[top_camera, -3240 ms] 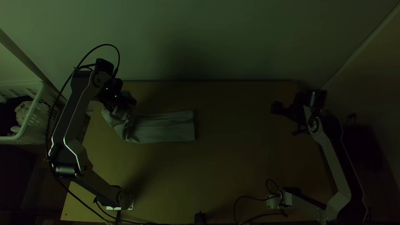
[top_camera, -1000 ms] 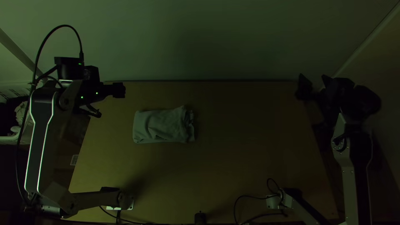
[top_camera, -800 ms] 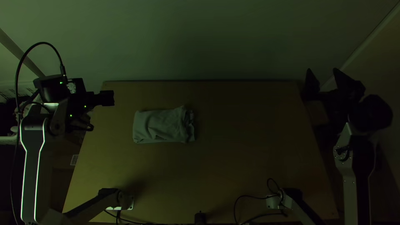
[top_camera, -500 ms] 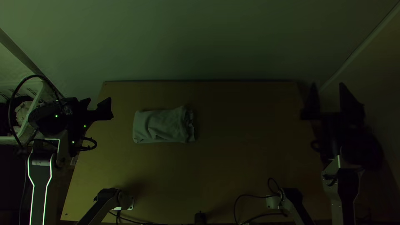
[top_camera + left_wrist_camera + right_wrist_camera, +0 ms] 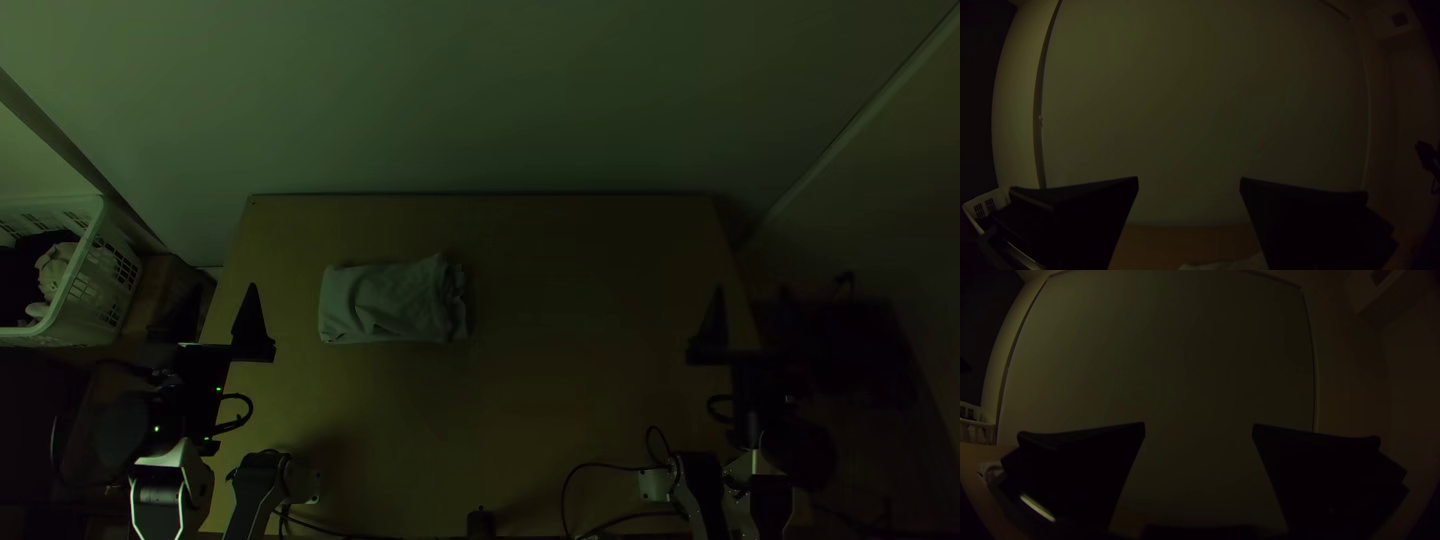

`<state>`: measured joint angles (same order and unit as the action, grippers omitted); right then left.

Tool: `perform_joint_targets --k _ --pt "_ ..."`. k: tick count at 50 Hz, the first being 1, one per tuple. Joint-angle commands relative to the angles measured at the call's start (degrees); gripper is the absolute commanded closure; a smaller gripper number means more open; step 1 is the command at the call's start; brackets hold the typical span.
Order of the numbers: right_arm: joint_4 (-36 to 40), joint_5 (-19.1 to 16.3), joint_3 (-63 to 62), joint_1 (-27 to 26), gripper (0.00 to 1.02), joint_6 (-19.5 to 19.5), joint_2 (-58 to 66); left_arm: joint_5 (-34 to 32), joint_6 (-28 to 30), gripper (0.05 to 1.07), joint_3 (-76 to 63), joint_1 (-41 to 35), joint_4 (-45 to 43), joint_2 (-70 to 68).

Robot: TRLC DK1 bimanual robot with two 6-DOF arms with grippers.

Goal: Fold the t-shirt

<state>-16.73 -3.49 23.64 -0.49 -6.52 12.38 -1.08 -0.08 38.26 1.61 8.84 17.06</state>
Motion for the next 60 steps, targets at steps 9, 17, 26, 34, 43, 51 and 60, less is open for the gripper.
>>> perform_joint_targets --k 9,17,26,34,43,51,60 --pt "-1.29 0.06 -13.36 -0.56 0.04 -1.39 -12.82 0.20 6.05 0.10 -17.87 0.77 -9.63 -14.86" --pt "-0.58 0.94 -14.59 -2.85 0.04 -0.33 -12.73 3.63 5.88 0.10 -23.67 1.91 -12.62 -17.41" --pt "-1.73 0.85 -19.77 -3.20 0.04 1.60 -12.82 3.63 6.84 0.10 -30.88 1.73 -15.52 -17.41" --pt "-0.41 1.20 -23.46 -4.61 0.04 5.65 -12.73 3.54 7.11 0.10 -33.69 1.56 -11.74 -17.41" --pt "16.56 1.38 -23.29 -10.06 0.04 7.23 -12.73 3.54 8.69 0.10 -34.83 1.82 2.15 -15.74" --pt "17.26 2.52 -23.11 -10.58 0.04 6.79 -12.65 3.10 8.25 0.10 -34.83 1.73 2.23 -16.88" --pt "17.43 2.52 -23.11 -10.49 0.04 6.88 -12.56 3.02 8.25 0.10 -34.83 1.73 2.23 -17.15"
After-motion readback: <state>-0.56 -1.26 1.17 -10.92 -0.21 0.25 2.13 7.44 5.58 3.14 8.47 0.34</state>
